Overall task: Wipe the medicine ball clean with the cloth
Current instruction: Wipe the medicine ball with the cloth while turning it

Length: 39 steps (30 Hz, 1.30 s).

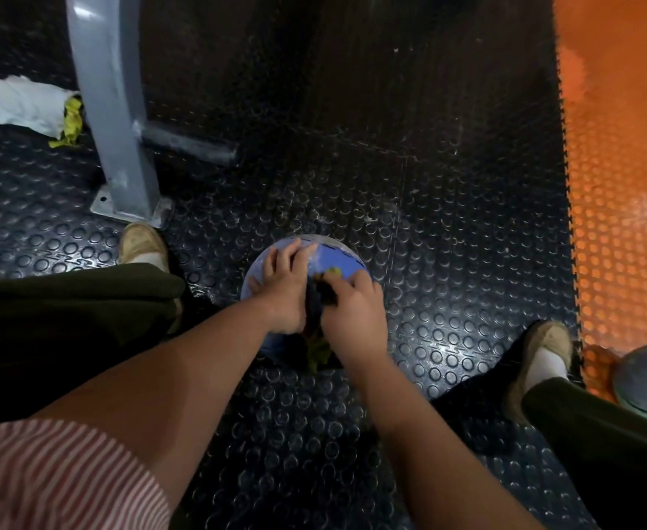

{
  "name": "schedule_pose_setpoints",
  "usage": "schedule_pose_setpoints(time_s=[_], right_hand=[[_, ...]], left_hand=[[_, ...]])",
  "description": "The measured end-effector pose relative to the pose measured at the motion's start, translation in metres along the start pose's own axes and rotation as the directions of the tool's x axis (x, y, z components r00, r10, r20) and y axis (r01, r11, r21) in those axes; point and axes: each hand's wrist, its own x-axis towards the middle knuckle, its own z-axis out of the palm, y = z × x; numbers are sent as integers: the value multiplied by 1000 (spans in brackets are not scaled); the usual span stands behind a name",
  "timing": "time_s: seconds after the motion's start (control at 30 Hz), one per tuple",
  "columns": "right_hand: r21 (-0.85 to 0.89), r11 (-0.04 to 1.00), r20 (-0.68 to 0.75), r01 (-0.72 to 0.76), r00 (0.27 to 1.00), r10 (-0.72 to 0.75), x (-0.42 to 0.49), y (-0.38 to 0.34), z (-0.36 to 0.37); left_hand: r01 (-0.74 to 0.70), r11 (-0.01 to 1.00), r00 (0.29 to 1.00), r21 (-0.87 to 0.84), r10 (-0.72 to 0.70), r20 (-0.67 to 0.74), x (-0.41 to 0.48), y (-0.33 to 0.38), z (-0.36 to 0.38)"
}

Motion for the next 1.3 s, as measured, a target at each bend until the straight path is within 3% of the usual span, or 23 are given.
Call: schedule_pose_setpoints(time_s=[0.17, 0.37, 0.57, 0.7, 0.83, 0.97, 1.13, 1.23, 1.3], right_hand=[[1, 994, 142, -106, 984, 105, 50, -12, -11], [84, 995, -13, 55, 998, -54, -30, 10, 18], [38, 999, -48, 18, 999, -17, -19, 8, 6], [-16, 990, 106, -140, 984, 141, 45, -2, -11], [-36, 995, 147, -96, 984, 100, 50, -5, -13], [69, 997, 79, -39, 996, 34, -19, 5, 6], [105, 994, 139, -38, 990, 23, -49, 29, 12], [239, 967, 164, -92, 985, 53, -36, 30, -3], [321, 931, 125, -172, 982, 138, -22, 28, -16]], left_hand=[[41, 998, 999, -40, -41, -4, 1, -1, 1], [7, 998, 1000, -65, -6, 4, -3, -2, -5], [-14, 1000, 1000, 10, 13, 19, -6, 1, -1], [-2, 999, 1000, 34, 1, 24, 0, 4, 1], [20, 1000, 1000, -15, -20, 0, 5, 1, -3], [-8, 999, 999, -45, 6, -40, 6, -3, -4], [-29, 997, 998, 66, 26, 48, 0, -6, -5], [-102, 979, 994, 175, 94, 56, 1, -15, -6], [-128, 979, 992, 159, 125, 28, -1, -15, -4]])
